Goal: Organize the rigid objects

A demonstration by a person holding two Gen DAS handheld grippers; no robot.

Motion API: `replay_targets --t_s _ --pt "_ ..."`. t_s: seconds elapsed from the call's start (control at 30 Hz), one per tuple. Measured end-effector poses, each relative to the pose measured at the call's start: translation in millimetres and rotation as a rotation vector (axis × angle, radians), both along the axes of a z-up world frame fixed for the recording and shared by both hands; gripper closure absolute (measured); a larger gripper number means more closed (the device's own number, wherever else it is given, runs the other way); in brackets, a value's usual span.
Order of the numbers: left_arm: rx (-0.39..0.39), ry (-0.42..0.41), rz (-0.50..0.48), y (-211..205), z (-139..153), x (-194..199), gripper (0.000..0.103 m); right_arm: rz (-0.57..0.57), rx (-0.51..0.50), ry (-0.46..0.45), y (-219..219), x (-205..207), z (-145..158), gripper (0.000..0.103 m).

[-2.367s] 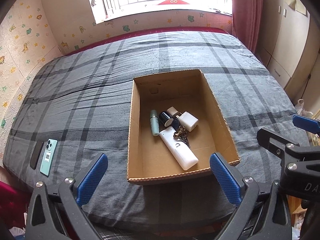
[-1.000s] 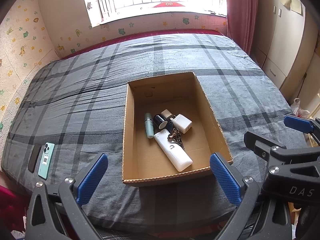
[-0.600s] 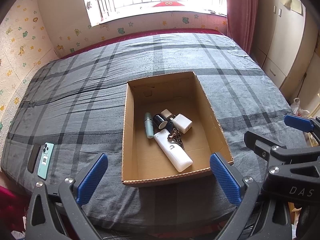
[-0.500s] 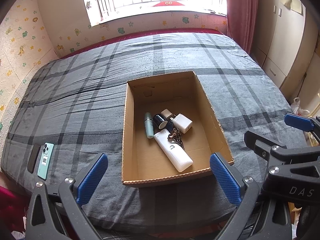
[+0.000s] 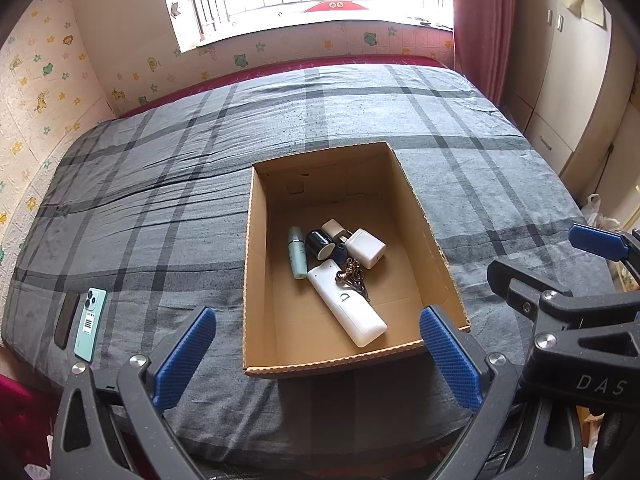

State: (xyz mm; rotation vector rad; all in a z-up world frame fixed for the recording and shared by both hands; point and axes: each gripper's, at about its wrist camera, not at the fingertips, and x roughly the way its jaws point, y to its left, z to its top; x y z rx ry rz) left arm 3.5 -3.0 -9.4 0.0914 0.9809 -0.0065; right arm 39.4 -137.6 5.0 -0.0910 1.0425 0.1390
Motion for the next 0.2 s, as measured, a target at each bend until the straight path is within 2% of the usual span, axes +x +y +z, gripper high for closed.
replay_targets --t_s 0.2 --pt "0.014 -0.01 -0.003 -2.1 -1.2 2.9 0.0 0.0 0.009 0.007 -1.4 3.2 -3.0 0.002"
